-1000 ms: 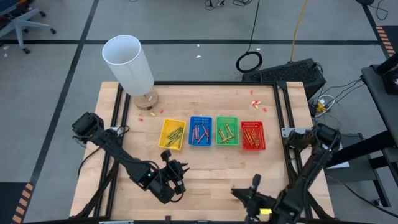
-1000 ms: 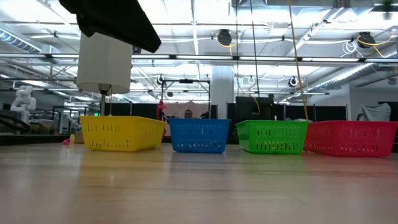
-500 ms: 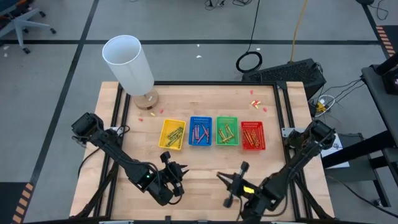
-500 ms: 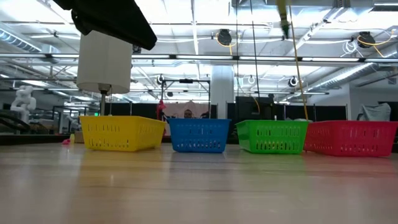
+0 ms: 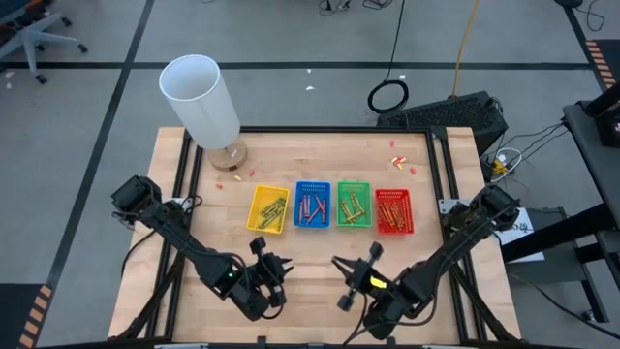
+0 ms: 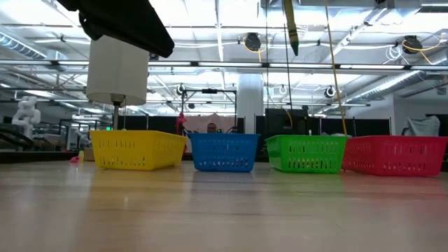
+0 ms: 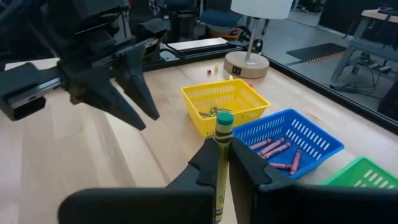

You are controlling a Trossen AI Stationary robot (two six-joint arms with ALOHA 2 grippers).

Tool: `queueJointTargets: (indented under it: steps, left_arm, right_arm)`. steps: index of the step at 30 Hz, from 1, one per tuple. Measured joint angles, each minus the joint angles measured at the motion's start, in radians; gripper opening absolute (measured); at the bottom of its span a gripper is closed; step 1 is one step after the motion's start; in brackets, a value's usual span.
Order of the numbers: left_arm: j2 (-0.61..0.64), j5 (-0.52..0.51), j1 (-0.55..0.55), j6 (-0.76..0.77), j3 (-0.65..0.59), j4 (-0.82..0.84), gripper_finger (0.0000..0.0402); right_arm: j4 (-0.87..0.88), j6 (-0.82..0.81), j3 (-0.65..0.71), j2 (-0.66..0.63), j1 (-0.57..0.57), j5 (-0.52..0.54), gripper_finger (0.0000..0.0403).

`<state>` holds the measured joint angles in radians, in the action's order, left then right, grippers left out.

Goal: Sort crayons
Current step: Put the green crayon into the yellow bin

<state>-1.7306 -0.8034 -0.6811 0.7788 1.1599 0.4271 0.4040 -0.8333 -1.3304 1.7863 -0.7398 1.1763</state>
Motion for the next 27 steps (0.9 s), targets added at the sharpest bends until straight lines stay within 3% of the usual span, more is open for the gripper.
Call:
queueJointTargets:
  steps: [11, 14, 27]
  left_arm:
    - [0.0, 0.0, 0.0, 0.0, 0.0, 0.0, 0.008]
    - [0.0, 0.0, 0.0, 0.0, 0.0, -0.001, 0.008]
    - [0.0, 0.0, 0.0, 0.0, 0.0, -0.009, 0.008]
  right_arm:
    - [-0.007, 0.042, 0.0, -0.001, 0.001, -0.034, 0.0004]
    - [-0.011, 0.087, 0.0, -0.001, 0.002, -0.078, 0.0004]
    - [-0.041, 0.297, 0.0, -0.001, 0.002, -0.08, 0.0004]
